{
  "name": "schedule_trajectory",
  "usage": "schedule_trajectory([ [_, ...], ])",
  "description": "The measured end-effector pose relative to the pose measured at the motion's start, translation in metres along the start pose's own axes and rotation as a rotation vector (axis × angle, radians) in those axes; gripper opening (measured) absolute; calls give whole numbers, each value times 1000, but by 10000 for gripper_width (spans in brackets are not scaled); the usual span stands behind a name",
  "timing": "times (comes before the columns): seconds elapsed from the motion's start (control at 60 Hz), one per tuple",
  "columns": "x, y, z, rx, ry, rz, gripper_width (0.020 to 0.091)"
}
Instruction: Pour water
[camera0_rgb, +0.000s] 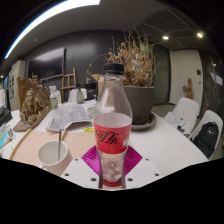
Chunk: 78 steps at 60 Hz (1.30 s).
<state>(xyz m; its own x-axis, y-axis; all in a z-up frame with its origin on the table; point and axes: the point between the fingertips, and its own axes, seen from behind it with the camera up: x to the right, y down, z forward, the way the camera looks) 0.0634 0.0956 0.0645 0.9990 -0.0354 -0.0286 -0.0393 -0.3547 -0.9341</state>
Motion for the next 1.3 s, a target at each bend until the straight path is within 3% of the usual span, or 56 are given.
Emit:
schedule_trajectory([
  [0.15,0,1,-5,17,7,-4,403],
  [0.217,2,8,-5,-18,18,5,482],
  [0.25,2,13,-9,-54,23,12,599],
  [0.3,2,17,-15,-84,28,14,848],
  [0.317,3,16,-18,-90,32,15,867],
  [0.35,5,16,-25,-103,45,18,834],
  [0.417,6,14,-45,-125,70,13,860],
  [0.75,-46,-16,-215,-205,99,-47,856],
  [0.917,-80,-30,-293,-198,65,-55,857],
  [1.117,-103,-39,-338,-165,47,-128,857],
  [1.3,-107,-30,-345,-183,39,-147,856],
])
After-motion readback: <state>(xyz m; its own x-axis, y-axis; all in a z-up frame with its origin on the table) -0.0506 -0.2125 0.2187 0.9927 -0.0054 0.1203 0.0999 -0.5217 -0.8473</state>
